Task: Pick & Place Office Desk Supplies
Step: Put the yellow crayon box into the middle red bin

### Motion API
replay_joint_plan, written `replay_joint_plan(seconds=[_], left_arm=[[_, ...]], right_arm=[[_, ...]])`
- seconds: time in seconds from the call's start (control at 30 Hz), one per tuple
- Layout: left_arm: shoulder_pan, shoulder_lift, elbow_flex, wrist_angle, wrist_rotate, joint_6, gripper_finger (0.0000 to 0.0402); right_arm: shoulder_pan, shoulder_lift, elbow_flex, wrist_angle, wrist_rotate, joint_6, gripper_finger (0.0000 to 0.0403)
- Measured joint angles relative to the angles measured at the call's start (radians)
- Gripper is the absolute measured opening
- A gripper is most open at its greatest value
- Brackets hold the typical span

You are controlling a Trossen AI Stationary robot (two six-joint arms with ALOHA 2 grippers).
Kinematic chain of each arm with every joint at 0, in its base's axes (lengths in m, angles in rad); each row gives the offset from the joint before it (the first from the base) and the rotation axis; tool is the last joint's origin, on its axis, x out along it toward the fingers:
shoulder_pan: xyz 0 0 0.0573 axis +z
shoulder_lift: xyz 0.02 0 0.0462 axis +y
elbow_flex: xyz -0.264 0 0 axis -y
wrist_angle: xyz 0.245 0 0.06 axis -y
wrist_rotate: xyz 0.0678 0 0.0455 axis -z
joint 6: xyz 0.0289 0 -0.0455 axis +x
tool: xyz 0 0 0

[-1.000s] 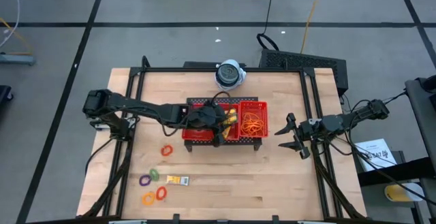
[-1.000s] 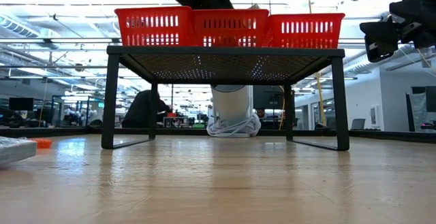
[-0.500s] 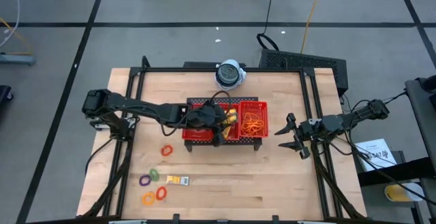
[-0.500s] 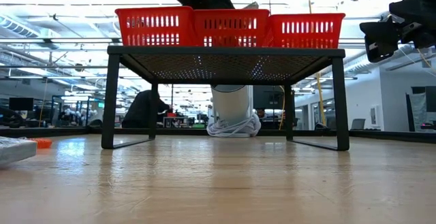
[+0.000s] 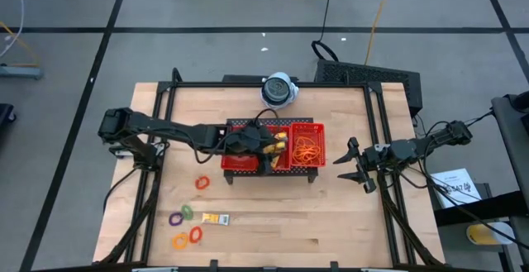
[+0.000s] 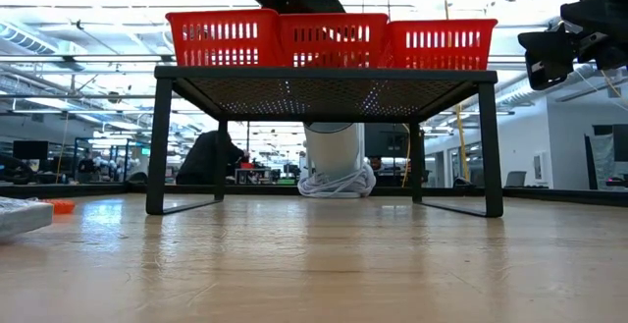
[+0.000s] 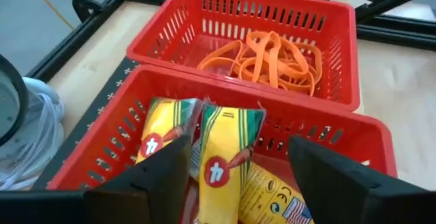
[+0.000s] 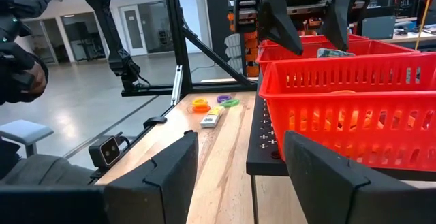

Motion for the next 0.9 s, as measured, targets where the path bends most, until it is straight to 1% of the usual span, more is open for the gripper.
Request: replay_joint_plan(seconds=[0.1, 0.23, 0.37, 0.53, 0.67, 0.9], left_arm=[[0.000, -0.017, 0.000, 0.000, 0.000, 0.000, 0.0266], [-0.003, -0.062, 0.000, -0.029, 0.005, 0.001, 0.0261], [-0.017, -0.127, 0.000, -0.062, 0.054, -0.004, 0.0258], [-0.048, -0.197, 0.000, -0.104, 0.126, -0.004, 0.0264], [-0.079, -0.233, 0.000, -0.120, 0.215, -0.019, 0.0261], [-0.142, -0.237, 0.000, -0.146, 0.445, -0.098, 0.0261]], right_arm=[[0.000, 0.000, 0.000, 0.000, 0.000, 0.000, 0.0206], [0.000, 0.000, 0.000, 0.000, 0.000, 0.000, 0.0206], [0.000, 0.000, 0.000, 0.000, 0.000, 0.000, 0.0206], [0.000, 0.000, 0.000, 0.000, 0.000, 0.000, 0.0206], [0.000, 0.000, 0.000, 0.000, 0.000, 0.000, 0.0206], [0.000, 0.000, 0.000, 0.000, 0.000, 0.000, 0.0206]])
